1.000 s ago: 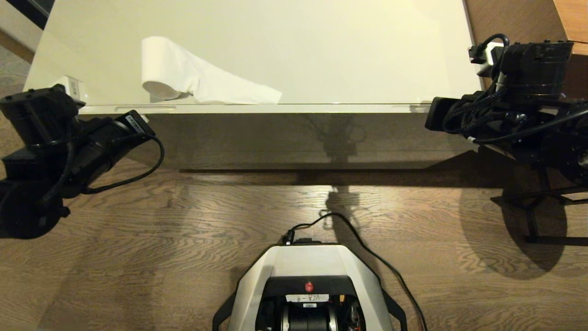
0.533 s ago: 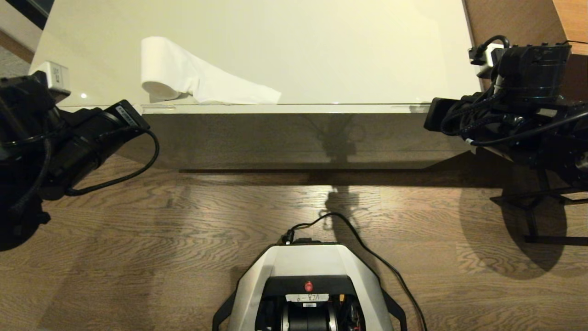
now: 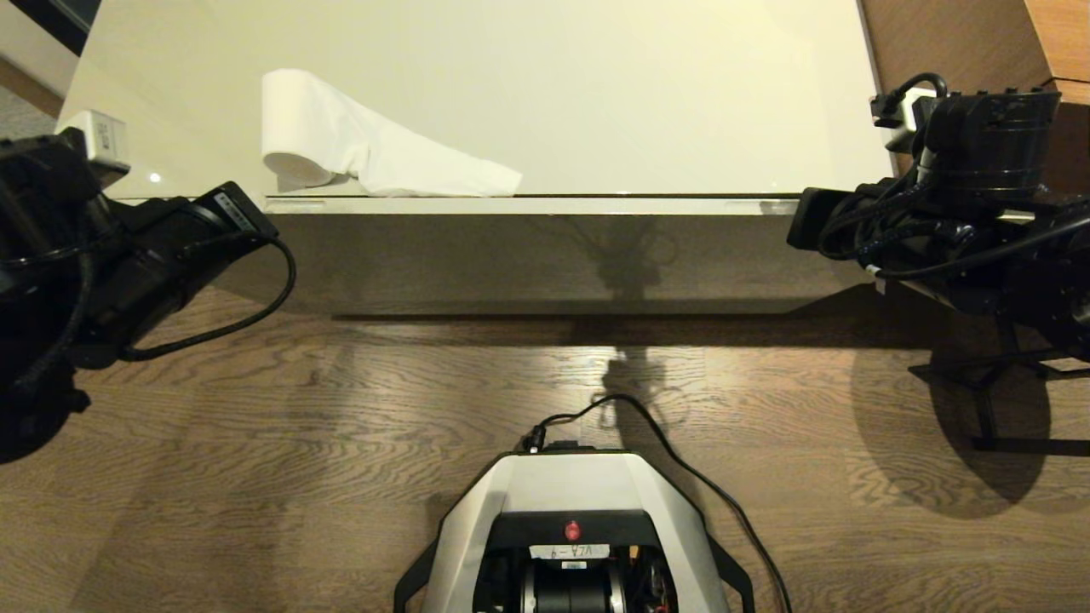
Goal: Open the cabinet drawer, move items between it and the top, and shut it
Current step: Open the drawer
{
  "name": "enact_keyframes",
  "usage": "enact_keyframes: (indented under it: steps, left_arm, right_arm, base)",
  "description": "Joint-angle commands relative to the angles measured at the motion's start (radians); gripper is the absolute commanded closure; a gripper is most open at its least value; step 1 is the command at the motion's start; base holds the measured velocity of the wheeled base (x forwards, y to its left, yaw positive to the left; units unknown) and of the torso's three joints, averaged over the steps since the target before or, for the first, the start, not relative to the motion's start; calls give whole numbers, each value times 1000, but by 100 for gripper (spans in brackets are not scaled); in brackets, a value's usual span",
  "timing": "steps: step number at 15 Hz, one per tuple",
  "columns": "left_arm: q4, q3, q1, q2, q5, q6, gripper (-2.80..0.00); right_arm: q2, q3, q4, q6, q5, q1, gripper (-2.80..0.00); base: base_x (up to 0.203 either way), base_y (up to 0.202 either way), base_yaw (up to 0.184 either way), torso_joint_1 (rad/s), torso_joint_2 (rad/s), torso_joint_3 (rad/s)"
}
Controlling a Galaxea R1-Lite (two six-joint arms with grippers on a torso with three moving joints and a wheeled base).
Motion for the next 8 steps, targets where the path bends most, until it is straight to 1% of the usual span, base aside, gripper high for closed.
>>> enact_keyframes:
  steps: [1, 3, 6, 8]
  left_arm:
    - [-30, -31, 1, 84, 2, -3, 0]
    - [-67, -41, 2, 119, 1, -2, 0]
    - [-110, -50, 4, 185, 1, -4, 0]
    - [-150, -40, 5, 214, -4, -2, 0]
  right_arm:
    - [9, 11, 0, 4, -3, 0, 0]
    - [11, 20, -3, 4, -3, 0, 0]
    - [13, 55, -79, 1, -2, 0, 0]
    - [17, 66, -86, 2, -1, 0, 0]
  base:
    - [0, 0, 0, 0, 0, 0]
    - [0, 0, 0, 0, 0, 0]
    - [0, 0, 0, 0, 0, 0]
    - [0, 0, 0, 0, 0, 0]
